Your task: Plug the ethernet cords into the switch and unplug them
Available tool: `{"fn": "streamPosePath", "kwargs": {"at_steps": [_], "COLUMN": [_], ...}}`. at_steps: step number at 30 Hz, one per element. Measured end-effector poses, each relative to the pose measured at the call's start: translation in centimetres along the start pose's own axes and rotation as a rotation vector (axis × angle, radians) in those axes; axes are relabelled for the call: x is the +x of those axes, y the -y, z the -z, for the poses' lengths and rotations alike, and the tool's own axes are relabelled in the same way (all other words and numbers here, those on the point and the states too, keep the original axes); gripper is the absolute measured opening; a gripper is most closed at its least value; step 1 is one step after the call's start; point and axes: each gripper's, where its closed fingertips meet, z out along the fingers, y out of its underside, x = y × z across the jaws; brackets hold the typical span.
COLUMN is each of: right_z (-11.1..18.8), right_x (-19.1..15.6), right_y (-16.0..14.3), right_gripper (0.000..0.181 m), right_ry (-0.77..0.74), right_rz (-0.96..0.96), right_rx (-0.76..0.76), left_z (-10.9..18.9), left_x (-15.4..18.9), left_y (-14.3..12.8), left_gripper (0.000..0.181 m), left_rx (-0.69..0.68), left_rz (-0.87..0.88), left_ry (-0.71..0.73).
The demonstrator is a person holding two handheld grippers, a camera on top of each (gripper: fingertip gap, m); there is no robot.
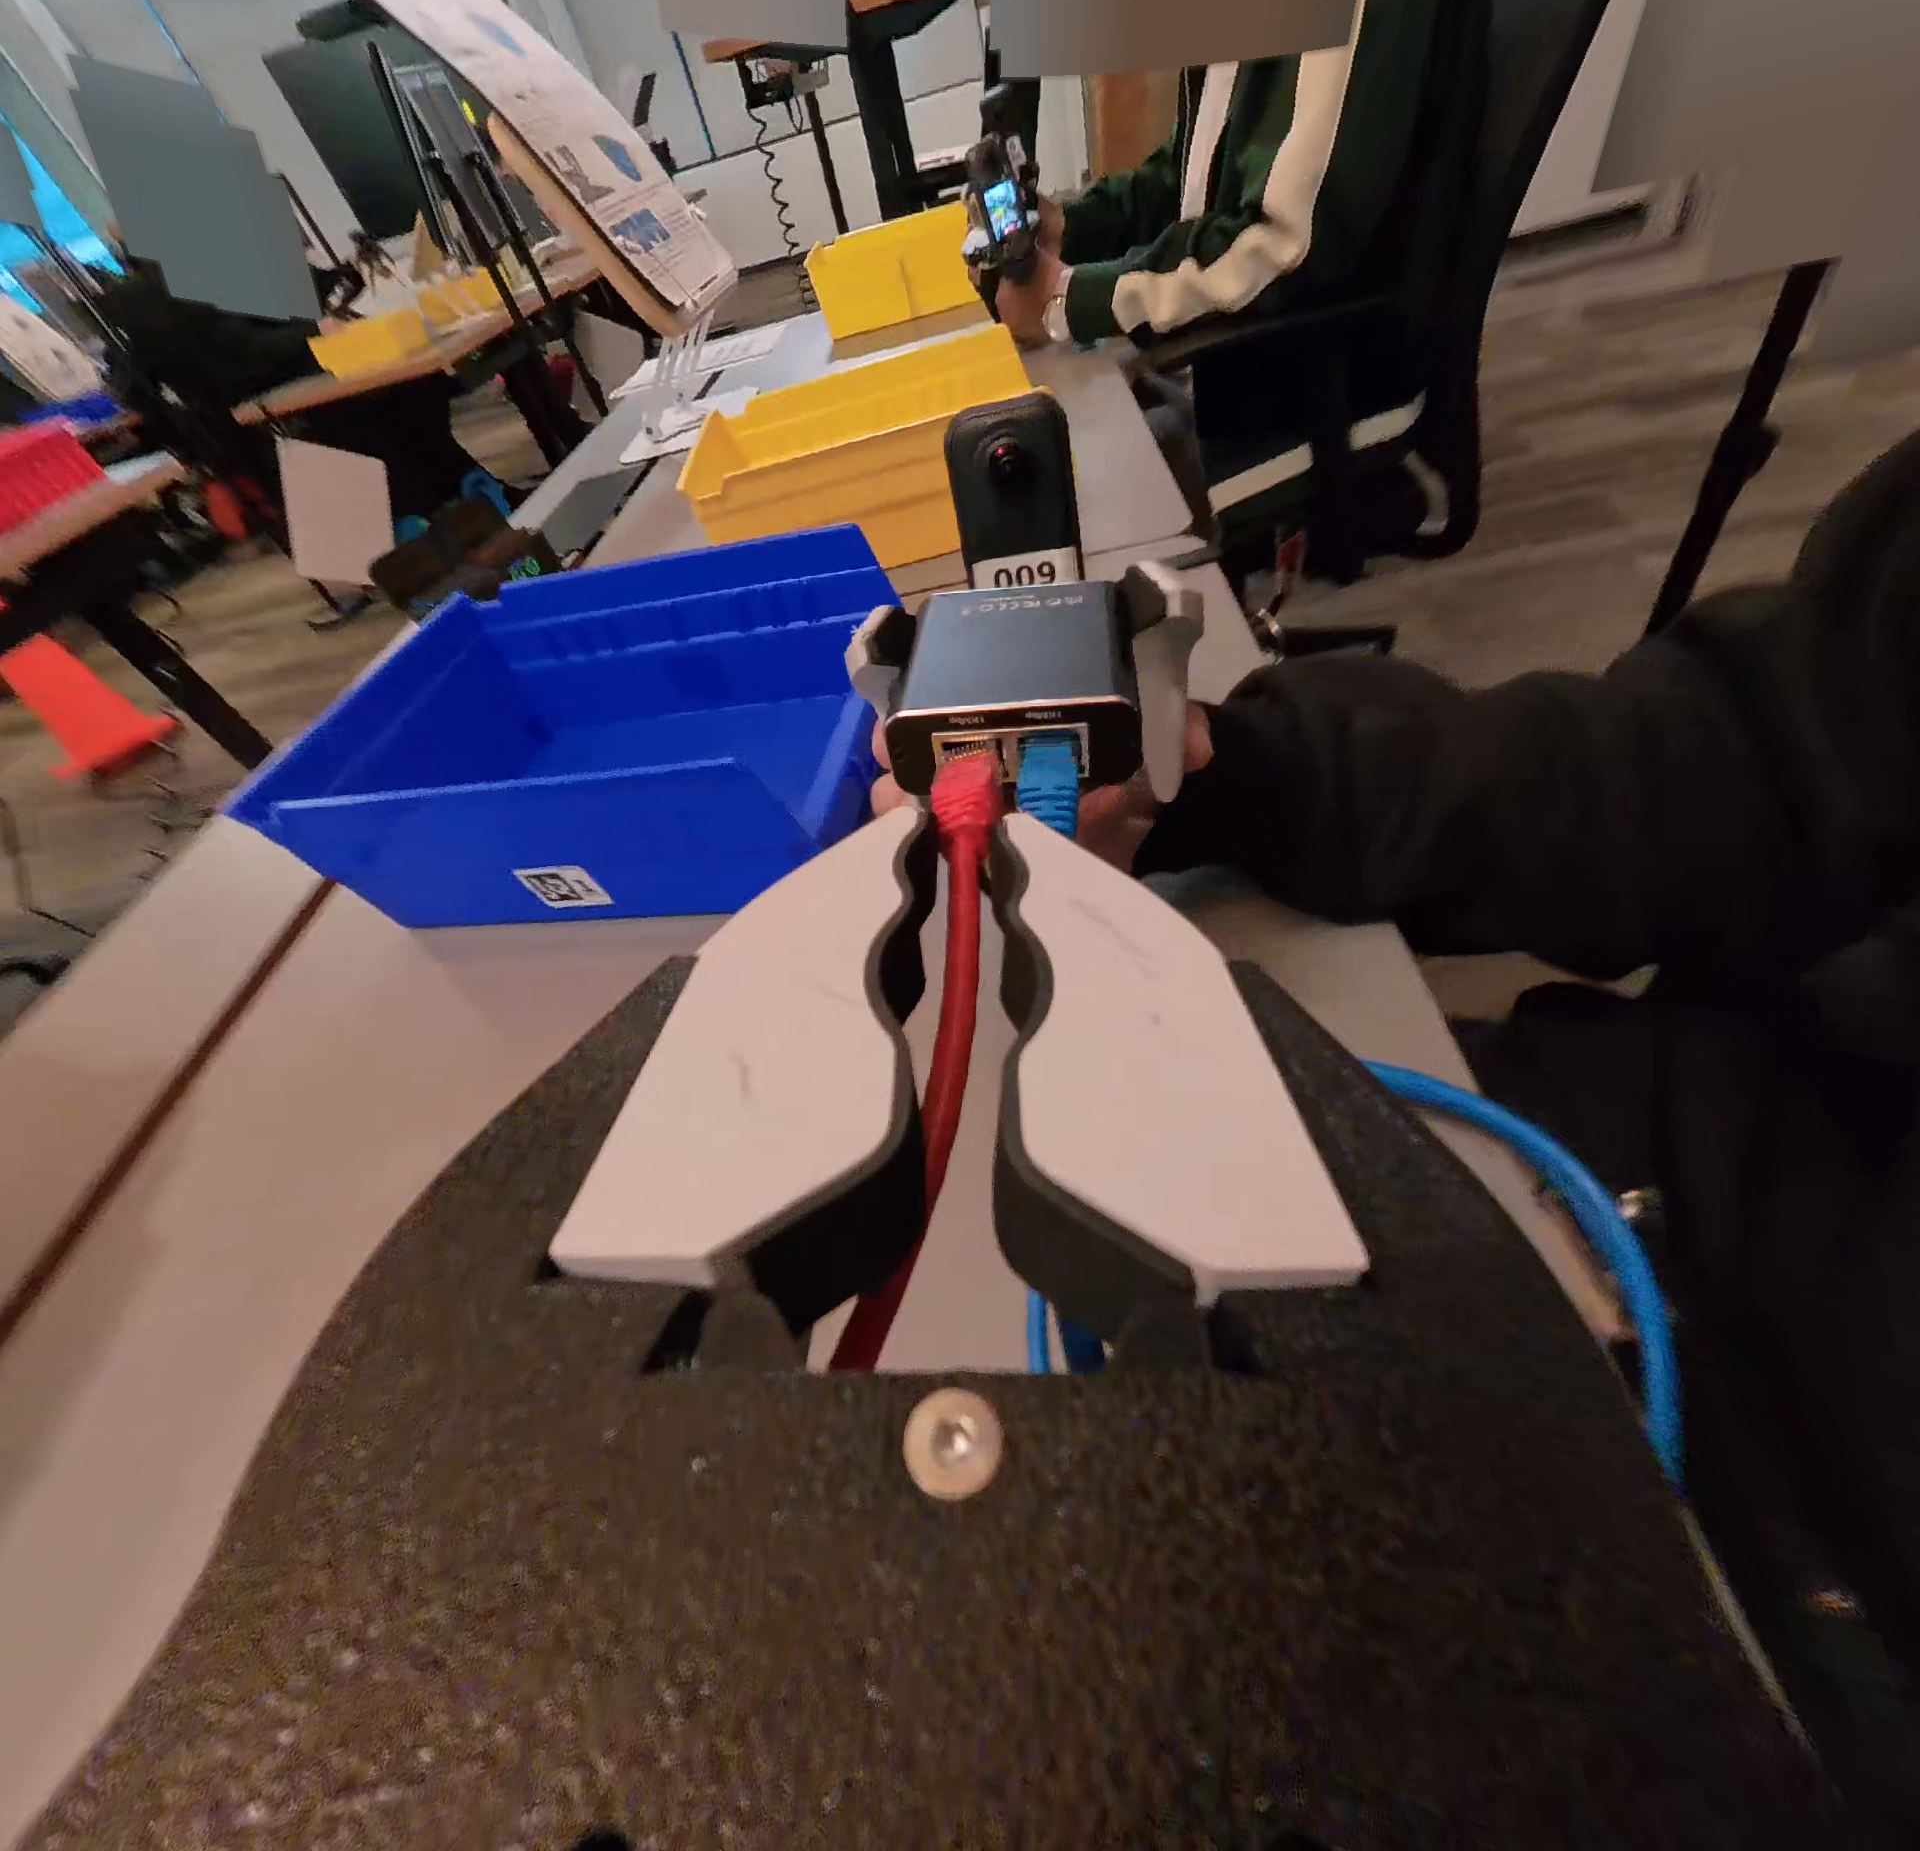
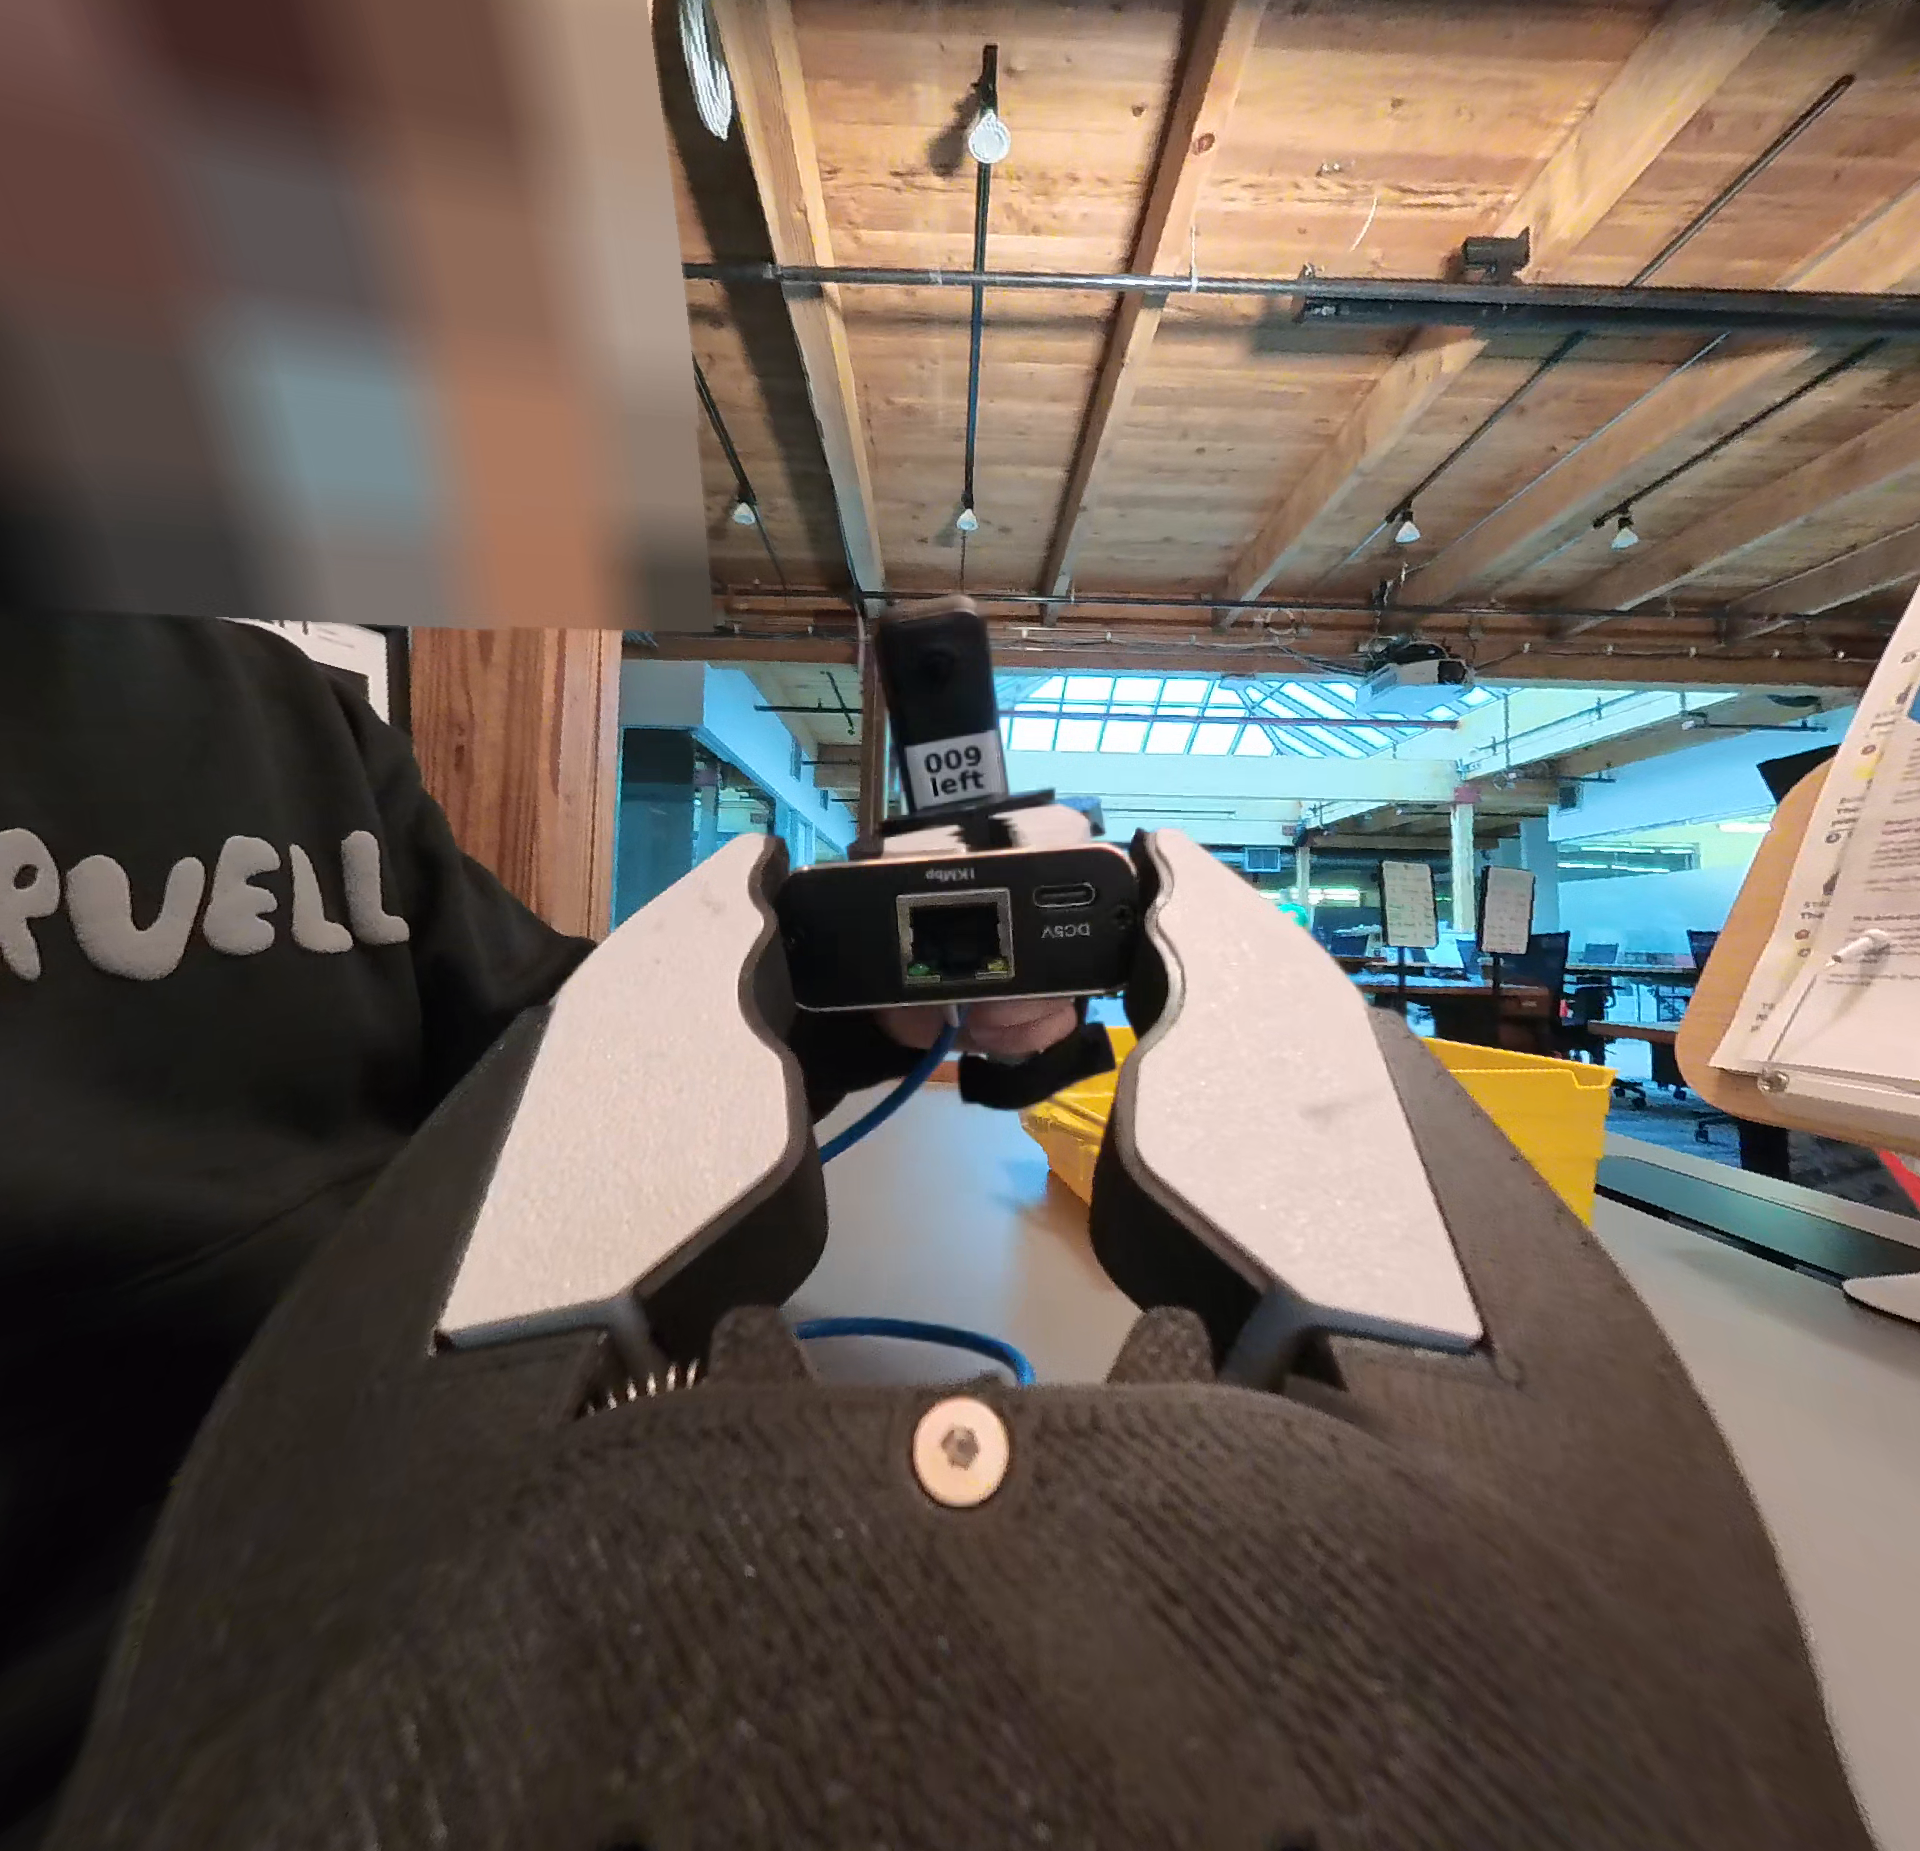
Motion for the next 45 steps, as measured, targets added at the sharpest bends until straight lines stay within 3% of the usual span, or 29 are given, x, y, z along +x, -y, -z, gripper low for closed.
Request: {"fn": "streamPosePath", "kwargs": {"at_steps": [6,9,12,15,18,22,24,25,27,29,31,34,37,39,42,44,45], "right_z": [0.0,0.2,0.1,0.4,0.6,0.5,0.6,0.6,0.6,0.5,0.3,0.3,0.2,0.2,0.1,-0.2,-0.3], "right_x": [-0.3,-0.1,0.2,-0.1,-0.1,-0.6,-0.7,-0.8,-0.8,-0.6,-0.3,0.0,0.1,0.2,0.6,0.6,0.6], "right_y": [0.3,0.5,0.2,0.9,1.1,1.1,1.3,1.4,1.4,1.1,0.4,-0.2,-0.5,-0.9,-1.7,-2.2,-2.5], "right_gripper": [0.063,0.063,0.063,0.063,0.063,0.063,0.063,0.063,0.063,0.063,0.063,0.063,0.063,0.063,0.063,0.063,0.063], "right_ry": [0.014,0.006,-0.020,-0.008,-0.008,0.025,0.034,0.037,0.039,0.027,0.003,-0.019,-0.028,-0.038,-0.061,-0.057,-0.056], "right_rz": [0.002,-0.005,0.026,0.031,0.043,0.035,0.032,0.029,0.031,0.041,0.057,0.070,0.082,0.097,0.123,0.138,0.141], "right_rx": [0.018,0.031,0.010,0.044,0.044,0.048,0.064,0.067,0.072,0.053,0.006,-0.034,-0.053,-0.082,-0.136,-0.155,-0.169], "left_z": [0.0,0.5,0.0,0.7,1.4,2.1,2.8,3.0,2.3,1.2,0.0,-0.9,-0.5,0.4,1.8,1.9,1.7], "left_x": [0.3,0.6,-0.8,-0.3,-0.1,-1.8,-3.8,-4.8,-4.9,-4.8,-4.1,-4.1,-4.7,-6.3,-8.5,-8.2,-7.1], "left_y": [0.6,1.9,-0.1,1.7,1.1,-0.3,0.2,-0.4,-4.2,-9.4,-13.4,-17.4,-19.5,-18.7,-14.5,-9.8,-7.3], "left_gripper": [0.009,0.009,0.009,0.009,0.009,0.009,0.009,0.009,0.009,0.009,0.009,0.010,0.014,0.038,0.056,0.052,0.049], "left_rx": [-0.004,0.117,-0.058,0.036,-0.002,-0.113,-0.073,-0.088,-0.256,-0.464,-0.588,-0.693,-0.742,-0.688,-0.460,-0.213,-0.099], "left_rz": [-0.155,-0.104,-0.108,-0.032,0.072,0.016,0.103,0.190,0.285,0.266,0.243,0.276,0.351,0.420,0.558,0.691,0.751], "left_ry": [0.046,0.005,0.100,0.043,-0.059,0.017,0.119,0.162,0.143,0.165,0.158,0.193,0.233,0.326,0.396,0.281,0.148]}}
